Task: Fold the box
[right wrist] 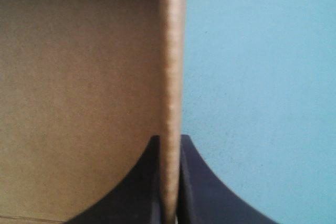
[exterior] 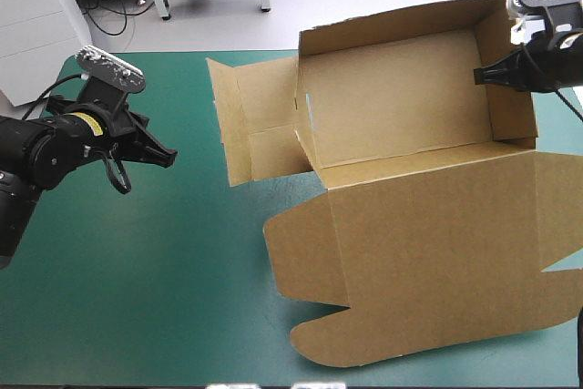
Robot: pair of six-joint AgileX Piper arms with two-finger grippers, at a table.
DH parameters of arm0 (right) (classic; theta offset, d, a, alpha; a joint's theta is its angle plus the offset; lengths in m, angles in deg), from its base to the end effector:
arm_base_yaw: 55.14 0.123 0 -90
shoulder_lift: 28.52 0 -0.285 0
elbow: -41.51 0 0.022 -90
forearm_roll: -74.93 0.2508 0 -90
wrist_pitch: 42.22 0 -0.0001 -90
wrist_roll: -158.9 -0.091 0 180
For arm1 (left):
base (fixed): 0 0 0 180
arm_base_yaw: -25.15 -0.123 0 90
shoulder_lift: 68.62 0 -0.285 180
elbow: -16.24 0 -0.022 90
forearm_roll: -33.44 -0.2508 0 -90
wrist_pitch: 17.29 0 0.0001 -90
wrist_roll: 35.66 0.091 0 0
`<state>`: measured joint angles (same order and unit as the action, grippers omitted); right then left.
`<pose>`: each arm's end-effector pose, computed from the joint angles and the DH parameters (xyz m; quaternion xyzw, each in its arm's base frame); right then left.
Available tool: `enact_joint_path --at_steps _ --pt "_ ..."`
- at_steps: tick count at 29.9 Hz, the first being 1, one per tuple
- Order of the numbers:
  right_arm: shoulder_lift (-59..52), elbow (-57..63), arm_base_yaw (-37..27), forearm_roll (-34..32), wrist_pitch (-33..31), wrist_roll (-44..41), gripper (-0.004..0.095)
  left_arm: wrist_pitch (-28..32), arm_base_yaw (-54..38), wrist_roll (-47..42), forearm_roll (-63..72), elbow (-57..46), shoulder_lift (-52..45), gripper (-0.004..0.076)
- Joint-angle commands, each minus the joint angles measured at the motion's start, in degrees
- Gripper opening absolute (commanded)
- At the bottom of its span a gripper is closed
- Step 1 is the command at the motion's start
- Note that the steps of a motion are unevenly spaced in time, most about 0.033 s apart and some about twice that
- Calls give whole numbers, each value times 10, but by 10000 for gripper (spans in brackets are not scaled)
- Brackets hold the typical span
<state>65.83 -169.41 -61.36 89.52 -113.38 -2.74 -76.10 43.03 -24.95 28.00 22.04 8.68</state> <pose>0.3002 -0.0109 0.4776 -0.1053 0.9090 0.0423 0.4011 0.2282 -0.0659 0.4429 0.2289 0.8771 0.0208 0.4218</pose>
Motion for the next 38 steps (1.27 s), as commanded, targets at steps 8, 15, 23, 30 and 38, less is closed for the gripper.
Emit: enact_joint_path --at_steps 8,15,23,30,38 --pt "-67 -20 -12 54 -3 19 -23 60 0 -30 -23 13 17 -32" --pt "-85 -20 -12 70 -3 23 -23 61 -23 -16 3 9 35 -15" --pt "-98 -20 -12 85 -3 29 -24 114 -194 179 303 -75 41 -6" --pt "-99 -20 -12 149 -3 51 -23 105 -245 378 589 -169 53 -6" --pt "-99 -20 -12 151 -3 51 -23 -5 -245 492 837 -208 107 -6"
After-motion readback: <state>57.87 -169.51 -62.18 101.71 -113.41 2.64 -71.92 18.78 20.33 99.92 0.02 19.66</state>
